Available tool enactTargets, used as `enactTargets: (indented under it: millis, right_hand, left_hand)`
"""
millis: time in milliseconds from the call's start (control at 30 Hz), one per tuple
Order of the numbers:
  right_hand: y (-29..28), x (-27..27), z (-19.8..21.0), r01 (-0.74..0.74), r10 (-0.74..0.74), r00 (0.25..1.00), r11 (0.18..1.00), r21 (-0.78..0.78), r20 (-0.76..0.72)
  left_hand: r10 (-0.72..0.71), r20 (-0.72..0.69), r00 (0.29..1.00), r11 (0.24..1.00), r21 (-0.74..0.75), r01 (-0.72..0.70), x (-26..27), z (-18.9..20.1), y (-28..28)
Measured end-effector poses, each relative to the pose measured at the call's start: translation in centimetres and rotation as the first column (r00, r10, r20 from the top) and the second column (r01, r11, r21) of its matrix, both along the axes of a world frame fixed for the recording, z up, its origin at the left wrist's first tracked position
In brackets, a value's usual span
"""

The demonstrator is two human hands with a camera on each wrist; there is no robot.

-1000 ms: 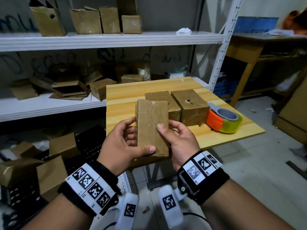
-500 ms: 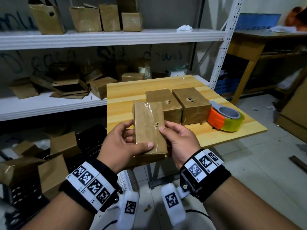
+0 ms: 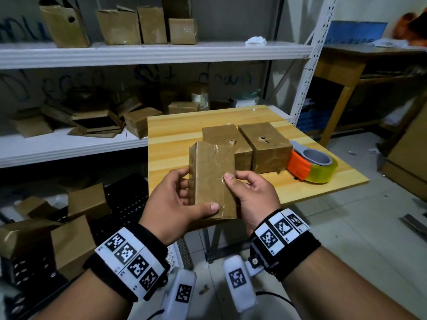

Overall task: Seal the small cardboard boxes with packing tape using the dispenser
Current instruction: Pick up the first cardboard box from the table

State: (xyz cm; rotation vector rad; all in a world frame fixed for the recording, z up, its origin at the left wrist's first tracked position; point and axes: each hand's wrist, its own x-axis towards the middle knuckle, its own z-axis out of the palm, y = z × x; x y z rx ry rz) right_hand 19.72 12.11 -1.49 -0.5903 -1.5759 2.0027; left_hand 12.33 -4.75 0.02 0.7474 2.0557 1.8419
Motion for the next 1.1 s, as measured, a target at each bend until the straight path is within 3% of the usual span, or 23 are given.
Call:
enactTargets:
  millis: [233,433,633,733,800,900,967,1100]
  right_hand:
    - [0.4,0.3,1.1,-0.051,0.06,0.995,0.992,-0.117,0.074]
    - [2.7,1.4,3.4,0.17,-0.171,0.985,0.984,-0.052,-0.02]
    - [7.5,2.3,5.0,0.426,-0.428,0.896,0.904,-0.048,-0.12]
    - [9.5,2.4,5.4,0.479,-0.48,0.876,0.877,-0.018,-0.047]
    - [10.5,2.2,5.6,0.484,-0.492,0.87,0.864,0.137,0.03]
    - [11.7,2.2,6.0,0.391,-0.541,0.82,0.77,0.504,0.19]
    - [12.5,2.1,6.3,0.274,-0.569,0.765,0.711,0.648,0.301]
    - [13.9,1.3,6.3,-0.219,-0.573,0.561,0.594,0.774,0.598]
  left_hand:
    - [0.041,0.153,0.987,0.999,0.002,-0.042,-1.3,-0.6,-0.2]
    - [0.12,0.121,0.985,0.993,-0.001,-0.12,-1.6,0.4,-1.1]
    - [0.249,0.192,0.949,0.966,0.019,-0.257,-1.9,0.7,-2.1]
    - [0.257,0.191,0.947,0.966,-0.058,-0.251,-1.7,1.3,-2.3]
    - [0.217,0.231,0.948,0.976,-0.084,-0.203,-1.4,1.7,-2.1]
    - [0.196,0.211,0.957,0.97,-0.186,-0.158,-0.9,1.4,-1.8]
    - [0.221,0.158,0.962,0.945,-0.278,-0.171,-1.0,1.1,-1.9]
    - [0.241,0.068,0.968,0.909,-0.366,-0.201,-1.1,1.1,-2.5]
